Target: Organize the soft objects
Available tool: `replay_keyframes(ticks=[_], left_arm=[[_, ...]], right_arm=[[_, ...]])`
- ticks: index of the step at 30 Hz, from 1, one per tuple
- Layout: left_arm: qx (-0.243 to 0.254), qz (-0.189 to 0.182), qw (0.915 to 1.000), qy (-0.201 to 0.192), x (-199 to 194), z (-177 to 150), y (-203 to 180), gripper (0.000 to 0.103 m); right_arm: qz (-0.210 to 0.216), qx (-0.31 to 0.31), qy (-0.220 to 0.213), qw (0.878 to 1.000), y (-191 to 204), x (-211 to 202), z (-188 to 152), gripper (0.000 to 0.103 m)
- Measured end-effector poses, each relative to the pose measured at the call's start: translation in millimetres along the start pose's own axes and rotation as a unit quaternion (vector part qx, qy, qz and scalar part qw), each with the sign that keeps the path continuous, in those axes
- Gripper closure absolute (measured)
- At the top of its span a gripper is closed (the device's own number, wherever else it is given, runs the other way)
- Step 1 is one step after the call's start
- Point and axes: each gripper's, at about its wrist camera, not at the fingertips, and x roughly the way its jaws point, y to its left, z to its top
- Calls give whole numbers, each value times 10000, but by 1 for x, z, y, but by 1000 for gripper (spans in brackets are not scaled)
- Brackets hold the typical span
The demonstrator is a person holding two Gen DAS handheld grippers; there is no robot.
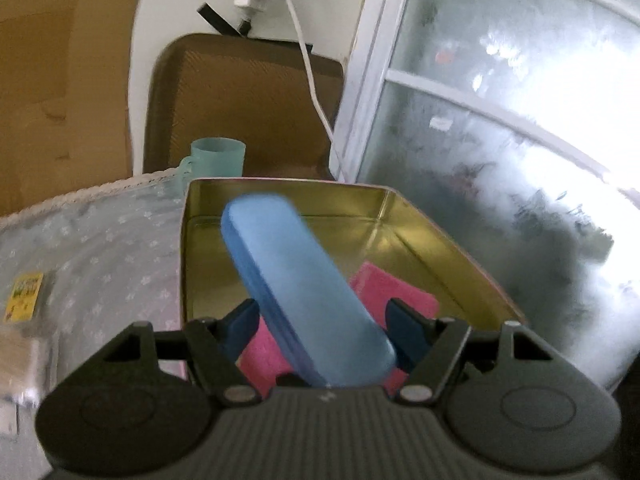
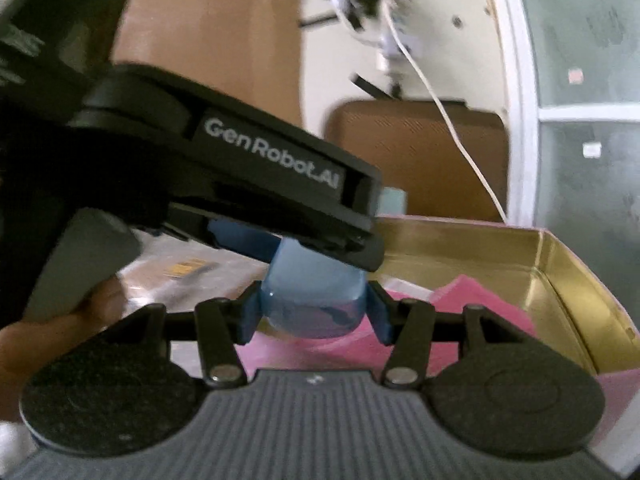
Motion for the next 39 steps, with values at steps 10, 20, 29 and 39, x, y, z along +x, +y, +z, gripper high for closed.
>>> replay_keyframes(ticks=[10, 20, 29, 39], left_arm=[[37, 330, 9993, -153, -24, -20, 8, 29], [-507, 596, 9958, -474, -117, -92, 70, 28], [-1602, 2334, 9589, -171, -149, -149, 186, 28], [-1380, 2510, 9563, -586, -153, -158, 194, 25]], right_arm=[[-115, 81, -61, 9999, 6, 1, -17, 40], [292, -210, -357, 9987, 43, -35, -23, 40], [1418, -672, 495, 9864, 113, 3, -18, 42], [1438, -621, 1129, 9812, 175, 114, 21, 15]])
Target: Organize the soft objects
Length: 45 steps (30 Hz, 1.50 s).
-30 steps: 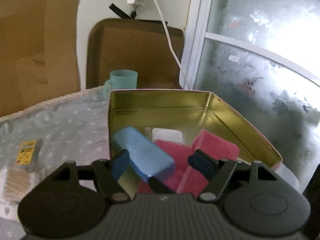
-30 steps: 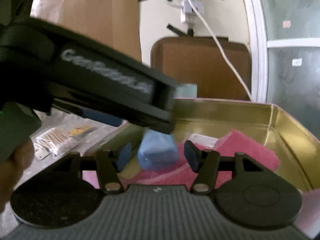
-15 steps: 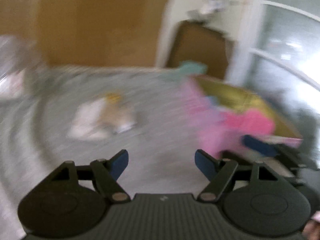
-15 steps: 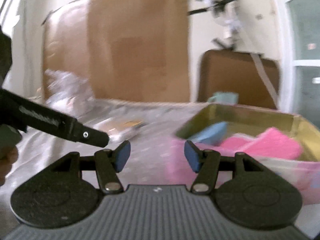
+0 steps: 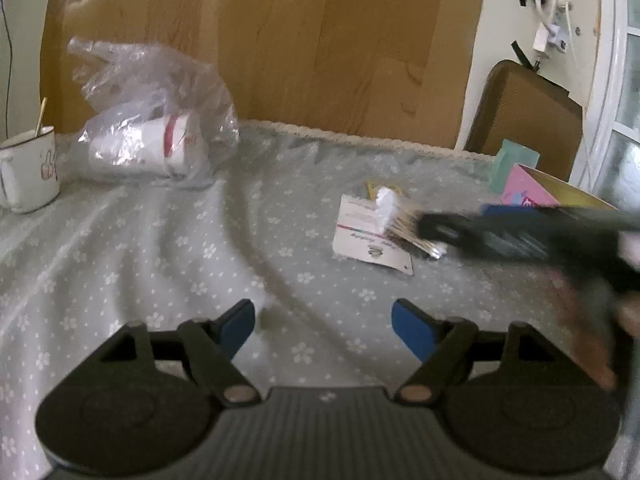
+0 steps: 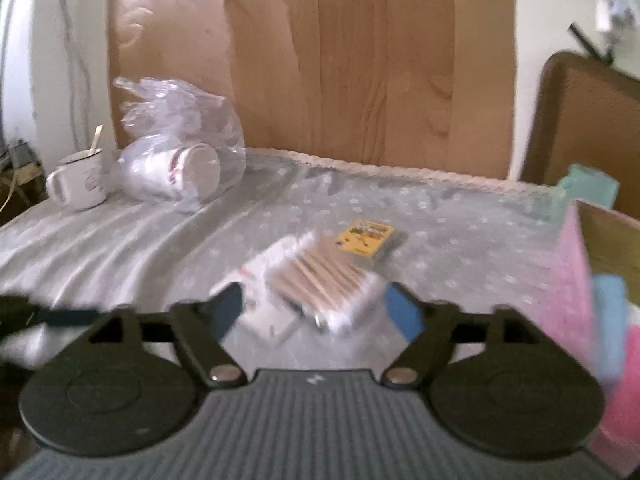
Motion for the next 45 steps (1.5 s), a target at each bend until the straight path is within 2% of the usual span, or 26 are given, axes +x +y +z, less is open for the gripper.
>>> replay_keyframes(ticks=[6, 9, 14, 16, 20, 22, 23, 25, 28, 30, 33, 35, 37, 38, 40, 42, 43, 45], left_arm=[[-236, -185, 9995, 62, -1, -1, 7, 25], [-341, -253, 9991, 74, 0, -1, 10, 25], [-387, -305, 9988, 59, -1, -1, 12, 24], [-385, -356, 9986, 46, -2, -2, 13, 19], [-310, -585, 9977, 113, -4, -3, 9, 18], [-258, -758, 9966, 196, -4, -4, 7, 18], [-230, -821, 9961, 224, -5, -4, 5, 18], [-185, -1029, 9940, 322, -7, -6, -1, 20], [-14, -1388, 9895, 399, -16, -11, -23, 21], [205, -1682, 9845, 447, -22, -14, -44, 21], [681, -1807, 9796, 559, -28, -20, -75, 22], [860, -1895, 9755, 707, -29, -26, -88, 26], [856, -2026, 9714, 893, -29, -32, -92, 37], [797, -2119, 9696, 929, -30, -33, -92, 38], [674, -2262, 9658, 1078, -33, -35, -92, 38], [639, -2341, 9641, 1083, -37, -37, -93, 37], [595, -2446, 9609, 1151, -38, -36, -94, 34], [538, -2489, 9607, 1107, -41, -33, -95, 29]], right_arm=[[-352, 570, 542, 9963, -7, 55, 11, 12], [-247, 479, 528, 9972, -9, 52, 4, 19], [270, -278, 607, 9974, 0, 10, -15, 24], [584, -716, 584, 9940, 8, -19, -32, 24], [1276, -1707, 433, 9761, 21, -93, -72, 22], [1346, -1983, 342, 9703, 23, -126, -90, 15], [1203, -2042, 213, 9713, 22, -142, -99, 12], [895, -1889, 27, 9779, 18, -164, -111, 8], [738, -1175, 121, 9903, 4, -179, -121, 8], [768, -635, 223, 9948, -2, -180, -125, 8], [991, 59, 299, 9946, -6, -173, -124, 9], [1117, 178, 262, 9932, -2, -169, -123, 11], [1005, -12, 294, 9945, 5, -162, -121, 27], [847, -134, 251, 9960, 6, -160, -121, 30], [717, -2, 210, 9972, -4, -160, -121, 33], [187, 135, 87, 9997, -17, -160, -121, 36], [103, 160, 127, 9997, -22, -160, -121, 36], [133, 431, 19, 9990, -33, -167, -123, 36]])
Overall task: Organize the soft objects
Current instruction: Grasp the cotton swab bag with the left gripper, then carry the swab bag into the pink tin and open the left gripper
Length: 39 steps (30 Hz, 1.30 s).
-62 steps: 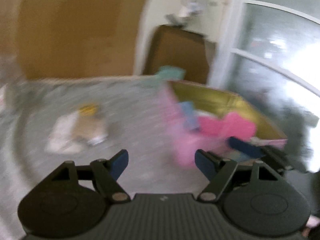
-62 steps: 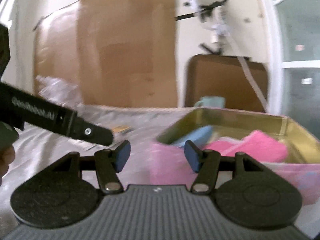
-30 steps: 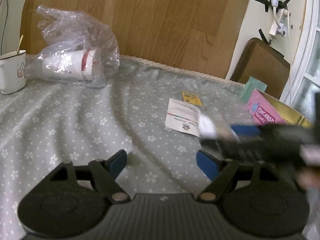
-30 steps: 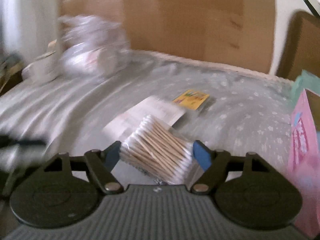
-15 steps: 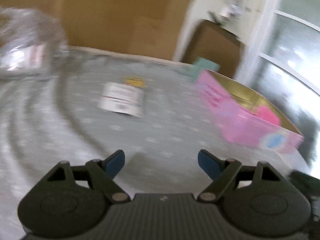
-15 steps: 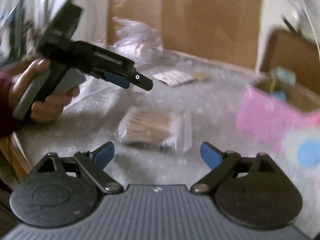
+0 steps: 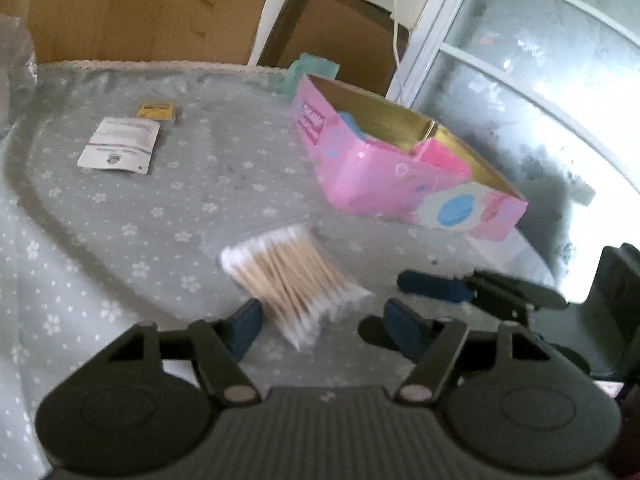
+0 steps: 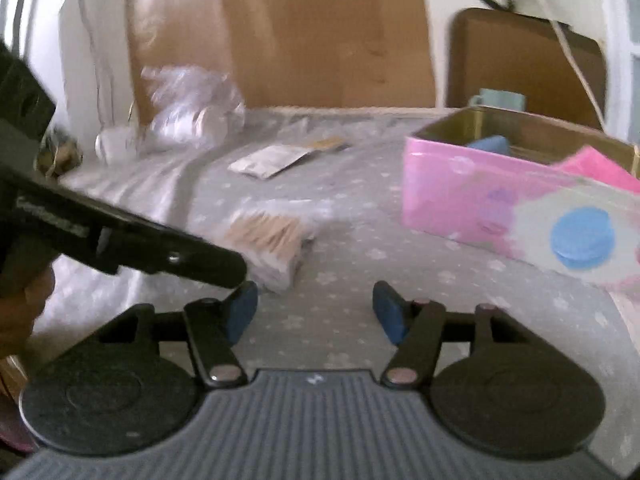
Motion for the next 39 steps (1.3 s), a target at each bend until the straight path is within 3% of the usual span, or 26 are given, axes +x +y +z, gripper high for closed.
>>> replay_keyframes(ticks=[2, 6, 9, 11, 12, 13, 14, 16, 20, 23, 26, 30, 32, 34, 36, 39], left_arm=[[-23, 65, 10000, -52, 0, 3, 0, 27], [-315, 145, 9994, 50, 7, 7, 10, 27], [-339, 261, 9991, 73, 8, 4, 12, 35], [-326, 305, 9990, 75, 9, 4, 11, 46], [-354, 250, 9990, 97, 11, 5, 10, 52], [-364, 269, 9989, 99, 12, 6, 8, 52], [-307, 371, 9988, 44, 11, 8, 5, 52], [-147, 388, 9991, -96, 7, 16, -5, 53], [249, 74, 9989, -402, 3, 40, -30, 53], [719, -171, 9953, -632, 13, 63, -60, 53], [1037, -313, 9916, -706, 34, 81, -84, 53], [1115, -407, 9915, -539, 77, 106, -106, 52], [1155, -239, 9921, -421, 101, 115, -113, 50], [1233, 123, 9917, -339, 121, 120, -120, 40], [1212, 418, 9908, -446, 131, 122, -122, 34], [1014, 419, 9932, -387, 134, 126, -121, 34]], right_arm=[[145, 55, 1, 9999, -3, -4, -1, 36], [238, -402, 57, 9989, 10, 3, -1, 36], [295, -665, 171, 9972, 15, 8, -1, 36], [380, -690, 264, 9965, 20, 18, 3, 36], [479, -655, 300, 9963, 20, 23, 7, 45], [607, -628, 320, 9957, 23, 26, 9, 55], [595, -643, 288, 9957, 26, 27, 12, 56], [430, -761, 68, 9962, 31, 23, 11, 60], [-18, -739, -592, 9955, 21, -1, 15, 68], [-551, -755, -1128, 9892, 4, -22, 22, 68], [-1005, -679, -1362, 9832, -17, -31, 29, 68], [-1440, -537, -1324, 9792, -53, -27, 38, 68], [-1674, -438, -1210, 9775, -70, -17, 43, 68], [-2018, -403, -1069, 9727, -89, -4, 49, 68], [-2295, -319, -1010, 9675, -105, 8, 54, 54], [-2401, -116, -963, 9659, -113, 17, 58, 54]])
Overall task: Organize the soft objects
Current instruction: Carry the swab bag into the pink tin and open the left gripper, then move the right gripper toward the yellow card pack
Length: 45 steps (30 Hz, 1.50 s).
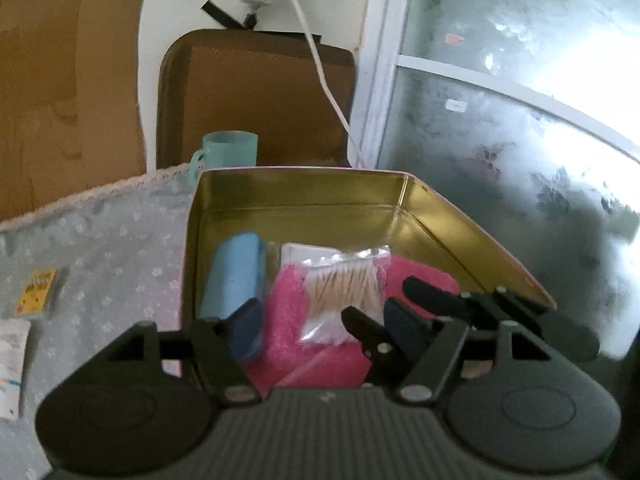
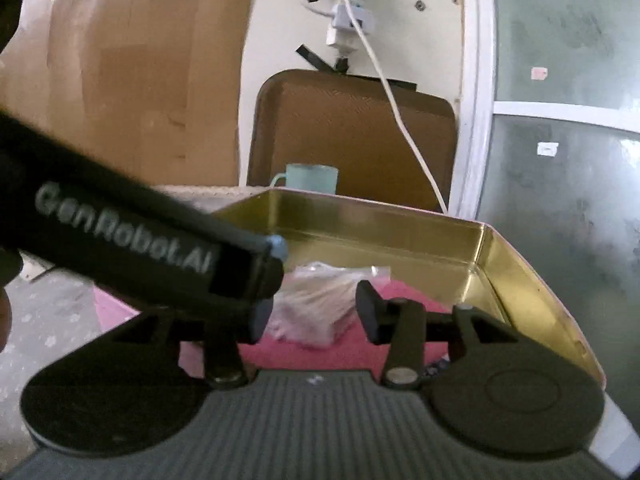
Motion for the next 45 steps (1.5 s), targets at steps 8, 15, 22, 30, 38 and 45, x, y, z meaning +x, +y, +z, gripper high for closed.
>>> replay_keyframes(ticks=[8, 15, 22, 30, 38, 45], left_arm=[[43, -32, 10000, -33, -26, -16, -8, 34], [-248, 297, 9992, -50, -69, -33, 13, 34], [-458, 955, 9944, -62, -98, -54, 46, 34], [-582, 1471, 9874, -35, -118, -77, 81, 33], [-596, 1777, 9823, -14, -129, -95, 106, 31], [-792, 2052, 9755, 81, -133, -110, 140, 31]], right_arm=[[227, -14, -390, 9990, 17, -38, -11, 54], [427, 93, -488, 9979, 35, -68, -20, 54], [628, 305, -273, 9972, 45, -78, -22, 54], [890, 756, -189, 9930, 56, -80, -12, 54], [1124, 776, -75, 9906, 84, -79, -7, 54], [1320, 493, 104, 9900, 116, -76, -6, 54]])
